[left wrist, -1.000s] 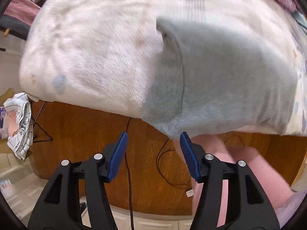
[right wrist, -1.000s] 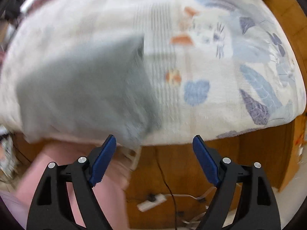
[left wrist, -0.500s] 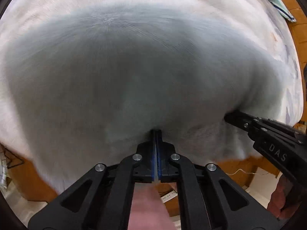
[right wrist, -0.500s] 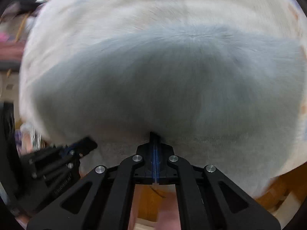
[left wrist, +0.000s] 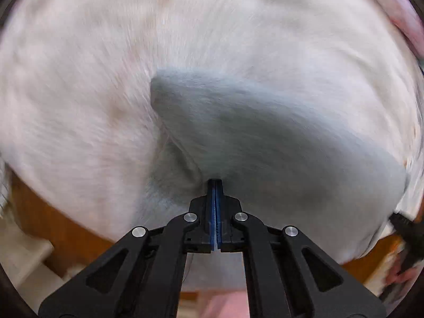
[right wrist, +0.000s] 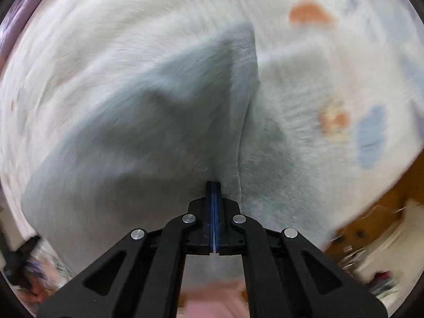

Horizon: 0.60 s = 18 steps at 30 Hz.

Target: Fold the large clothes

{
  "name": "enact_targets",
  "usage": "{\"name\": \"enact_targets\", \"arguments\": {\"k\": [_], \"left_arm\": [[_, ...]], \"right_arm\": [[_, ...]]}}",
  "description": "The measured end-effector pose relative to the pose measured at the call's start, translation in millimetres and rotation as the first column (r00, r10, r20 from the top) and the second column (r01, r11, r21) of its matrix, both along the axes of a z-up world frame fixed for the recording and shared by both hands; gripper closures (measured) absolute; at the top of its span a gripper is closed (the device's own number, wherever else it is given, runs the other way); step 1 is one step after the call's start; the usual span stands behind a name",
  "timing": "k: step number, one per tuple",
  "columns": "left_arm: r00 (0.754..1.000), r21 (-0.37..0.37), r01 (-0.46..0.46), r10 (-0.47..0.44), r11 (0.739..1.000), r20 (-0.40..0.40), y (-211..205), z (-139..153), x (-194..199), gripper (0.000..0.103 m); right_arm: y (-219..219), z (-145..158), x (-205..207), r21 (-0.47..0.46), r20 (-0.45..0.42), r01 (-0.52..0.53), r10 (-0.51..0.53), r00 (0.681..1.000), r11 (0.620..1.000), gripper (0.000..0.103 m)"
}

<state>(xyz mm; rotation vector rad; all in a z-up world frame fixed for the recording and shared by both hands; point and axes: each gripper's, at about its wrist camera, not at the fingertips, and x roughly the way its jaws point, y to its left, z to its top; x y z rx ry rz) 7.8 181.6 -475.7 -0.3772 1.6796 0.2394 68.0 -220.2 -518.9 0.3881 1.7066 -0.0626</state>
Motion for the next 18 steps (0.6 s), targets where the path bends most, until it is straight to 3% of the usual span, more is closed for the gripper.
{"name": "enact_targets", "arguments": {"k": [2,5,7,9,12,14,16,18], "left_arm": [[0.999,0.037,0.053,-0.053,0.998,0.003,-7.5,13.6,10.8,0.100],[0.987,0.069,0.135,-0.141,0.988,0.082,-25.2,59.7,16.4,0.100],[0.985,0.013,0.095,-0.096,0.995,0.140,-28.6,80.1,18.6,0.100],[0.983,-0.032,0.089,-0.083,0.995,0.162,-34.5,82.4,26.2,0.099],[0.988,-0.001,0.099,-0.098,0.995,0.122,-41.5,48.3,42.8,0.098],[0.996,0.009,0.050,-0.050,0.999,0.079,-44.9,9.1,56.5,0.096],[0.996,0.024,0.015,-0.018,1.000,0.090,-42.2,4.8,67.2,0.095],[0.997,0.042,0.049,-0.051,0.998,0.057,-44.4,7.7,77.3,0.095]], "right_arm": [[9.2,14.6,6.6,-0.042,-0.014,-0.032,0.032,0.999,0.999,0.102],[18.6,71.8,10.7,0.005,0.101,-0.061,0.060,0.993,0.998,0.102],[31.2,104.4,13.6,0.133,0.168,-0.075,0.053,0.984,0.988,0.102],[51.2,112.1,17.1,0.213,0.178,-0.102,0.064,0.982,0.972,0.102],[88.6,70.5,25.1,0.212,0.133,-0.145,0.119,0.984,0.966,0.102],[93.6,39.4,29.2,0.204,0.129,-0.135,0.110,0.986,0.970,0.103],[93.9,28.3,36.5,0.232,0.154,-0.073,0.037,0.987,0.970,0.103],[94.9,32.2,47.2,0.222,0.109,-0.060,0.037,0.993,0.973,0.103]]}}
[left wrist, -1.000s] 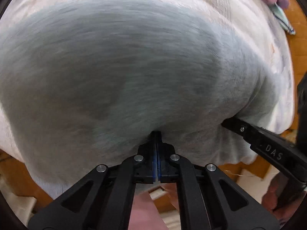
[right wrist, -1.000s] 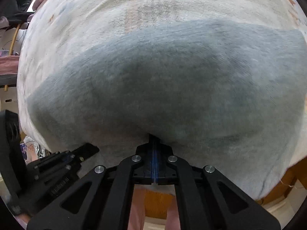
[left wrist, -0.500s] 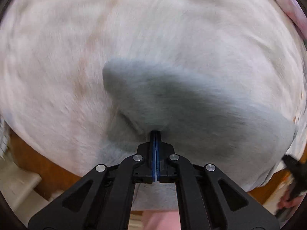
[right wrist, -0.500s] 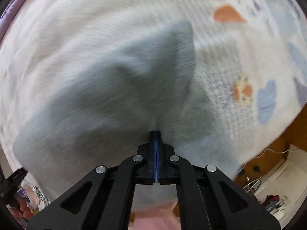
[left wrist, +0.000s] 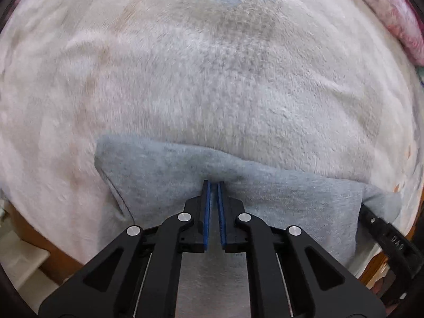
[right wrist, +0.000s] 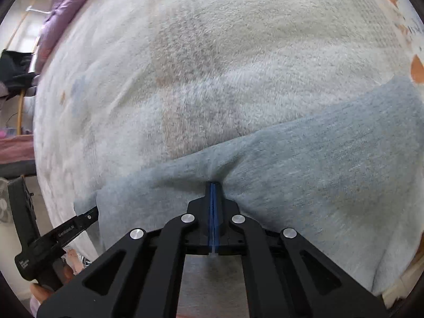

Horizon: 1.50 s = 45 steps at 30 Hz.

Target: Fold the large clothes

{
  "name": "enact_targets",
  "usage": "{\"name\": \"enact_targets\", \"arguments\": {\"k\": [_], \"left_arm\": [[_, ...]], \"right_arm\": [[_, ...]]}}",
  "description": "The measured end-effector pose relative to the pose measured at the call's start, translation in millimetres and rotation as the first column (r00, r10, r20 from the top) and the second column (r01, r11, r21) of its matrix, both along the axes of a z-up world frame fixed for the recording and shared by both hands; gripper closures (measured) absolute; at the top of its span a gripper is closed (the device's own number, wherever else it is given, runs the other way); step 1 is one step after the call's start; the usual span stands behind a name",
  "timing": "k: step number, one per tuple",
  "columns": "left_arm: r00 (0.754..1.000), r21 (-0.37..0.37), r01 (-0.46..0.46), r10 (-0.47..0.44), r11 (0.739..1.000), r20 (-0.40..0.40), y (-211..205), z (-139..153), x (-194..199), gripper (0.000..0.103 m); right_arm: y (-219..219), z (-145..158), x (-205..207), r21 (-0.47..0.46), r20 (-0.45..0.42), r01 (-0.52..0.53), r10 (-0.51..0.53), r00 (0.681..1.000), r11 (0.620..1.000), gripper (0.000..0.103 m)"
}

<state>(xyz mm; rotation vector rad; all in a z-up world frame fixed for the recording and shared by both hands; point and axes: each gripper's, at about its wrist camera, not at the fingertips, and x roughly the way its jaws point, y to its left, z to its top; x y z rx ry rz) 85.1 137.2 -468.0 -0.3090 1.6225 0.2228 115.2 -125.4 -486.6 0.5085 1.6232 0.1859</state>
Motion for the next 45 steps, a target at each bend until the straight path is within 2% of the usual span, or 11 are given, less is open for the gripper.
{"name": "enact_targets", "arguments": {"k": [5,8,10,12,16,20,28,34,37,41,45], "left_arm": [[0.999,0.019,0.039,-0.039,0.999,-0.013,-3.1,13.5,3.1,0.089],[0.998,0.039,0.062,-0.061,0.997,-0.033,-9.7,28.6,4.3,0.088],[0.997,0.022,0.070,-0.069,0.997,-0.023,-15.9,37.8,8.7,0.088],[0.997,0.013,0.078,-0.078,0.997,-0.003,-14.4,56.5,8.9,0.084],[0.994,0.018,0.104,-0.105,0.994,0.027,-24.7,75.8,15.9,0.067],[0.992,-0.003,0.121,-0.121,0.993,0.042,-36.9,87.3,13.5,0.057],[0.979,0.049,0.176,-0.180,0.983,0.092,-87.7,117.1,-5.3,0.039],[0.973,0.055,0.187,-0.193,0.981,0.126,-110.7,116.6,-15.4,0.033],[0.975,0.036,0.183,-0.186,0.982,0.119,-115.7,109.4,-23.7,0.033],[0.976,0.040,0.188,-0.191,0.981,0.100,-121.3,97.1,-33.9,0.033],[0.980,0.018,0.178,-0.179,0.984,0.084,-124.1,83.2,-38.6,0.033]], "right_arm": [[-14.8,29.3,10.5,0.043,-0.045,0.020,-0.018,0.999,0.999,0.102],[-30.7,47.8,17.8,0.064,-0.045,0.059,-0.056,0.997,0.996,0.089],[-31.4,53.9,8.2,0.126,-0.074,0.094,-0.085,0.994,0.988,0.050],[-39.1,63.8,5.8,0.110,-0.059,0.110,-0.104,0.993,0.988,0.040],[-49.0,74.7,1.0,0.103,-0.049,0.102,-0.097,0.994,0.990,0.032],[-57.8,71.1,-10.2,0.196,-0.096,0.126,-0.109,0.989,0.972,0.027],[-114.7,82.7,-28.3,0.075,0.002,0.102,-0.102,0.995,0.992,0.023],[-170.3,40.4,-21.9,0.037,0.019,0.143,-0.144,0.989,0.989,0.020],[-184.2,13.3,-17.5,0.088,-0.006,0.160,-0.161,0.987,0.983,0.020],[-180.1,-12.1,-8.8,0.279,-0.023,0.146,-0.146,0.989,0.949,0.020],[-170.6,-18.8,7.4,0.289,0.062,0.090,-0.112,0.992,0.953,0.020]]}}
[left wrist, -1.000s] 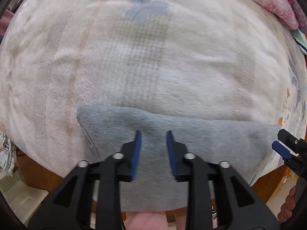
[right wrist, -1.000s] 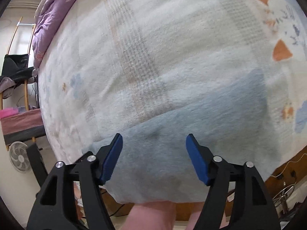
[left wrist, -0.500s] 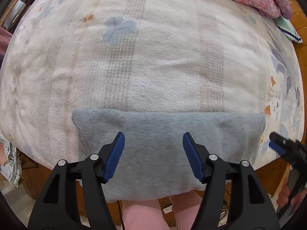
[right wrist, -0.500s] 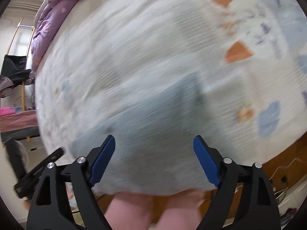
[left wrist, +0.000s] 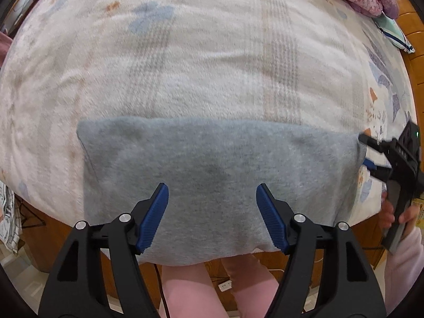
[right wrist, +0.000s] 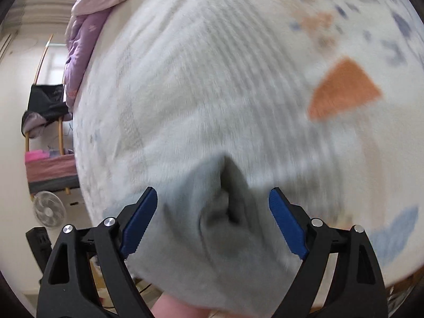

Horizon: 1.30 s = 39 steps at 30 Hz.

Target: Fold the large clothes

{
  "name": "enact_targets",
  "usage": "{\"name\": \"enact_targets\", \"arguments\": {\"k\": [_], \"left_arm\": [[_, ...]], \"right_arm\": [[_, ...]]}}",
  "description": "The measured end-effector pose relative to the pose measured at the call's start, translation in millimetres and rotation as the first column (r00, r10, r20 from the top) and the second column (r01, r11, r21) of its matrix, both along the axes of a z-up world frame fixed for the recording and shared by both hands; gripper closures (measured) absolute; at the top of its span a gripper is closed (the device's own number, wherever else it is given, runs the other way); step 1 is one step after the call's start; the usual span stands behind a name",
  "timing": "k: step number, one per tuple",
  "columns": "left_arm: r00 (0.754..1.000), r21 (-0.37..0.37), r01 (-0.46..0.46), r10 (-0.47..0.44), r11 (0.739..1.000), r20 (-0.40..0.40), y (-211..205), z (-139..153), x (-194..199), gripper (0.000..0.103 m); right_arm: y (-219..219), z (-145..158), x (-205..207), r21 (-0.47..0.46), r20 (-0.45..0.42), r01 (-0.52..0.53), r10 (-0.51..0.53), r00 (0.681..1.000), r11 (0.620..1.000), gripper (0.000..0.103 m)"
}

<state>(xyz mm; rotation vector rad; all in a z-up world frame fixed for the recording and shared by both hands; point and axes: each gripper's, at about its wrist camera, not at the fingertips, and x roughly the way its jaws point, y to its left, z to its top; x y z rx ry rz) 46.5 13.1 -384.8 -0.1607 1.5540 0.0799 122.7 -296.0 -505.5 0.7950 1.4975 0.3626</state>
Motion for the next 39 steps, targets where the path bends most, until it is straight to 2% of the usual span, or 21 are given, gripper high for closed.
{"name": "enact_targets", "arguments": {"k": [2,4,6,8,13,18,19,21,23,24,25,26,27,29,30,31,34,35,37,38,39], "left_arm": [[1.000,-0.004,-0.002,0.002,1.000,0.001,-1.6,-4.5,-0.9,0.033],[1.000,-0.015,-0.007,0.007,1.000,0.007,-2.7,-7.3,0.0,0.033],[1.000,-0.030,-0.006,0.006,1.000,0.017,-4.2,-9.8,2.0,0.033],[1.000,-0.029,0.000,0.000,1.000,0.025,-6.1,-12.3,4.8,0.033],[0.999,-0.049,-0.010,0.011,0.999,0.030,-9.6,-22.7,13.2,0.033],[0.999,-0.109,-0.034,0.037,0.993,0.033,-12.5,-28.7,20.3,0.033],[0.999,-0.128,-0.027,0.032,0.991,0.037,-14.8,-29.0,21.7,0.033],[0.998,-0.127,-0.006,0.013,0.992,0.054,-20.6,-27.7,24.1,0.033],[0.996,-0.106,0.041,-0.032,0.993,0.085,-28.9,-24.7,27.6,0.034],[0.995,-0.109,0.052,-0.042,0.993,0.089,-31.2,-23.8,29.1,0.034],[0.995,-0.113,0.054,-0.043,0.992,0.094,-33.1,-22.0,30.8,0.042],[0.994,-0.119,0.055,-0.043,0.991,0.102,-34.5,-19.3,31.7,0.050],[0.992,-0.144,0.066,-0.049,0.987,0.119,-36.6,-14.7,32.4,0.063],[0.988,-0.172,0.091,-0.067,0.981,0.139,-42.2,-7.3,34.6,0.076],[0.989,-0.152,0.097,-0.078,0.984,0.127,-44.8,-5.9,36.4,0.090],[0.990,-0.114,0.108,-0.096,0.988,0.103,-49.1,-6.1,38.9,0.096],[0.994,-0.075,0.105,-0.101,0.992,0.051,-54.8,-18.8,44.8,0.096],[0.995,-0.041,0.098,-0.098,0.994,-0.002,-55.4,-35.6,48.0,0.096],[0.992,-0.046,0.094,-0.098,0.995,-0.086,-54.0,-79.8,53.5,0.099],[0.994,-0.055,0.073,-0.077,0.996,-0.078,-51.3,-93.1,56.1,0.097],[0.995,-0.061,0.062,-0.066,0.996,-0.069,-50.0,-91.6,58.5,0.097]], "right_arm": [[3.5,-3.3,9.7,0.024,0.069,-0.002,0.001,0.998,1.000,0.020],[12.7,-11.4,19.8,0.099,0.127,-0.045,0.032,0.991,0.994,0.019],[28.4,-21.4,22.5,0.129,0.120,-0.131,0.116,0.986,0.983,0.016],[42.3,-14.9,17.6,0.076,0.188,-0.254,0.237,0.953,0.964,0.015],[31.2,-30.5,-23.7,0.334,0.107,-0.277,0.256,0.961,0.901,0.016],[29.6,-40.2,-52.7,0.458,0.072,-0.277,0.275,0.959,0.845,0.016],[28.6,-40.1,-61.3,0.444,0.081,-0.299,0.294,0.952,0.845,0.016],[32.1,-35.1,-63.3,0.378,0.114,-0.299,0.277,0.954,0.876,0.016],[37.7,-31.0,-61.7,0.339,0.089,-0.213,0.194,0.977,0.916,0.021],[35.8,-31.6,-64.1,0.337,0.050,-0.145,0.136,0.989,0.930,0.052],[34.2,-37.1,-67.4,0.367,-0.012,-0.087,0.098,0.995,0.926,0.078],[30.7,-40.9,-73.2,0.385,-0.069,-0.028,0.059,0.996,0.922,0.079],[30.1,-37.2,-76.8,0.368,-0.075,-0.001,0.031,0.997,0.930,0.080],[37.1,-15.7,-81.2,0.268,-0.029,-0.009,0.017,0.999,0.963,0.081],[42.1,-6.6,-82.6,0.229,-0.019,-0.004,0.008,1.000,0.973,0.081],[48.2,1.9,-83.6,0.197,-0.014,0.005,-0.002,1.000,0.980,0.081],[57.8,8.5,-86.3,0.140,-0.043,0.049,-0.043,0.998,0.989,0.081],[60.0,7.9,-85.5,0.138,-0.053,0.064,-0.057,0.997,0.988,0.081],[66.2,3.8,-84.1,0.138,-0.073,0.101,-0.092,0.993,0.985,0.081],[67.0,0.0,-83.6,0.153,-0.084,0.121,-0.109,0.990,0.981,0.081],[61.5,-4.0,-89.0,0.163,-0.093,0.136,-0.122,0.988,0.977,0.081]]}}
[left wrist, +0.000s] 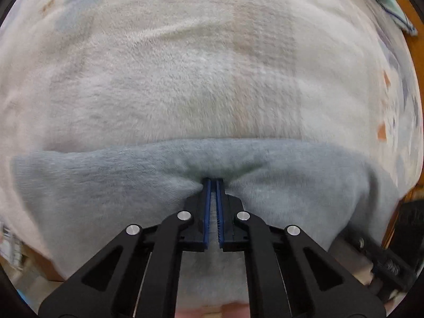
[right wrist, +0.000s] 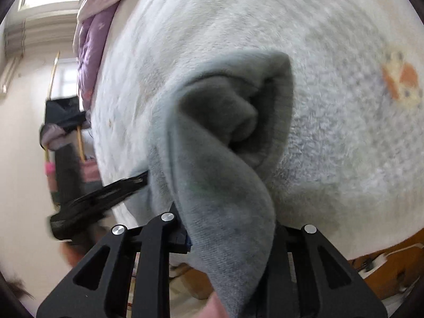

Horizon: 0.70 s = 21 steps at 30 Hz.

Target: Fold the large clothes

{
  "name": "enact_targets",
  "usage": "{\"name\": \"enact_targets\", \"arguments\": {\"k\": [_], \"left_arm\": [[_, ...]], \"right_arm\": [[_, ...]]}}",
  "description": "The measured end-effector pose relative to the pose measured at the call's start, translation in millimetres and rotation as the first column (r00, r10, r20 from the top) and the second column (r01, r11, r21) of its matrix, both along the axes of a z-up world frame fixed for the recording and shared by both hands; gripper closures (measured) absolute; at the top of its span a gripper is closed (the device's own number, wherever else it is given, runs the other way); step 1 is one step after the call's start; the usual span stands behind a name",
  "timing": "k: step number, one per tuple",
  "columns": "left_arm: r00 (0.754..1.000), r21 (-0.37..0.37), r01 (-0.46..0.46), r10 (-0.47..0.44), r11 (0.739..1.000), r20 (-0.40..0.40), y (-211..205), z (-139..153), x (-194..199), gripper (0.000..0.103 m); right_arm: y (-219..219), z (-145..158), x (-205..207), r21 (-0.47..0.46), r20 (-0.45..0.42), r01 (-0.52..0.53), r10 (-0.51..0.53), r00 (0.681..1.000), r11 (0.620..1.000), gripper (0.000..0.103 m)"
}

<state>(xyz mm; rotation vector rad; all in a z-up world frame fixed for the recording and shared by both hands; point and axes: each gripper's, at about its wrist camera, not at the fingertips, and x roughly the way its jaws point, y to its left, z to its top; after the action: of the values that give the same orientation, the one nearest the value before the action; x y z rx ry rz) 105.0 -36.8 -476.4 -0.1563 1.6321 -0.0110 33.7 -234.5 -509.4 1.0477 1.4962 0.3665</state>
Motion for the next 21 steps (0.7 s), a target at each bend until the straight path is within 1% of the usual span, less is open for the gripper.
{"name": "enact_targets", "arguments": {"k": [2,3,4,5,6,7,8,9,10,11,12,13,14,15,16,17,18,19,21], "left_arm": [[0.996,-0.029,-0.040,0.038,0.999,-0.079,6.6,8.7,0.1,0.098],[0.990,-0.043,-0.068,0.062,0.997,-0.131,8.3,18.7,-3.6,0.101],[0.985,-0.056,-0.076,0.066,0.996,-0.159,7.4,28.5,-8.7,0.100],[0.987,-0.058,-0.064,0.054,0.996,-0.151,4.2,35.5,-14.8,0.101],[0.989,0.012,-0.029,0.031,1.000,-0.148,-1.2,30.0,-23.1,0.101],[0.989,0.070,-0.004,0.015,0.998,-0.149,-5.6,13.9,-30.2,0.101],[0.993,0.096,0.023,-0.012,0.995,-0.120,-10.3,-2.1,-33.0,0.101],[0.996,0.118,0.044,-0.033,0.992,-0.087,-14.4,-5.1,-31.8,0.101],[0.995,0.136,0.051,-0.038,0.989,-0.097,-18.5,-3.0,-29.6,0.103],[0.992,0.145,0.036,-0.018,0.989,-0.124,-19.4,1.5,-29.9,0.103],[0.990,0.137,0.015,0.004,0.990,-0.143,-19.3,10.1,-33.3,0.103],[0.989,0.114,0.005,0.012,0.993,-0.148,-20.0,16.9,-36.3,0.103],[0.989,0.056,-0.018,0.026,0.998,-0.149,-19.9,26.1,-46.6,0.103],[0.987,0.028,-0.032,0.036,0.999,-0.156,-19.1,22.8,-56.0,0.103],[0.984,0.033,-0.037,0.043,0.999,-0.173,-17.5,11.6,-65.0,0.103],[0.985,0.019,-0.045,0.048,0.999,-0.166,-14.2,-4.9,-73.7,0.103],[0.987,-0.001,-0.063,0.062,0.998,-0.149,-11.0,-11.8,-76.1,0.102],[0.983,-0.008,-0.092,0.090,0.996,-0.160,-8.4,-10.1,-74.7,0.103],[0.966,-0.004,-0.153,0.148,0.988,-0.214,-5.0,-0.9,-75.3,0.103]], "right_arm": [[-2.1,-5.0,2.1,-0.003,-0.029,0.024,-0.024,0.999,1.000,0.080],[-2.6,-5.6,1.7,-0.007,-0.037,0.024,-0.024,0.999,1.000,0.078],[-6.6,-5.2,-2.0,-0.007,-0.038,0.026,-0.027,0.999,1.000,0.078],[-8.3,-3.8,-3.9,0.004,-0.035,0.035,-0.035,0.999,0.999,0.078],[-11.3,-3.7,-3.2,0.012,-0.035,0.041,-0.041,0.999,0.999,0.078],[-12.2,-6.6,-3.2,0.026,-0.039,0.053,-0.052,0.998,0.998,0.078],[-10.2,-7.0,-4.3,0.035,-0.044,0.057,-0.056,0.997,0.998,0.077],[-9.5,-10.1,-4.5,0.050,-0.048,0.063,-0.060,0.997,0.997,0.077],[-9.4,-9.7,-4.0,0.051,-0.045,0.069,-0.066,0.997,0.996,0.077],[-10.6,-8.2,-4.5,0.046,-0.044,0.069,-0.067,0.997,0.997,0.077],[-8.8,-7.0,-3.3,0.041,-0.044,0.067,-0.065,0.997,0.997,0.077],[-9.1,-6.7,-2.5,0.039,-0.046,0.068,-0.066,0.997,0.997,0.077],[-9.4,-7.2,-2.0,0.047,-0.053,0.076,-0.073,0.996,0.996,0.077],[-8.6,-8.0,-1.6,0.058,-0.061,0.084,-0.080,0.995,0.995,0.077],[-11.9,-8.8,-8.8,0.062,-0.062,0.083,-0.080,0.995,0.995,0.077],[-11.4,-9.3,-9.1,0.063,-0.064,0.080,-0.076,0.995,0.995,0.077],[-9.9,-10.8,-9.1,0.054,-0.067,0.069,-0.065,0.996,0.996,0.077],[-10.7,-11.2,-11.6,0.050,-0.063,0.070,-0.066,0.996,0.996,0.077],[-11.8,-12.6,-11.9,0.057,-0.073,0.089,-0.085,0.994,0.994,0.076]]}}
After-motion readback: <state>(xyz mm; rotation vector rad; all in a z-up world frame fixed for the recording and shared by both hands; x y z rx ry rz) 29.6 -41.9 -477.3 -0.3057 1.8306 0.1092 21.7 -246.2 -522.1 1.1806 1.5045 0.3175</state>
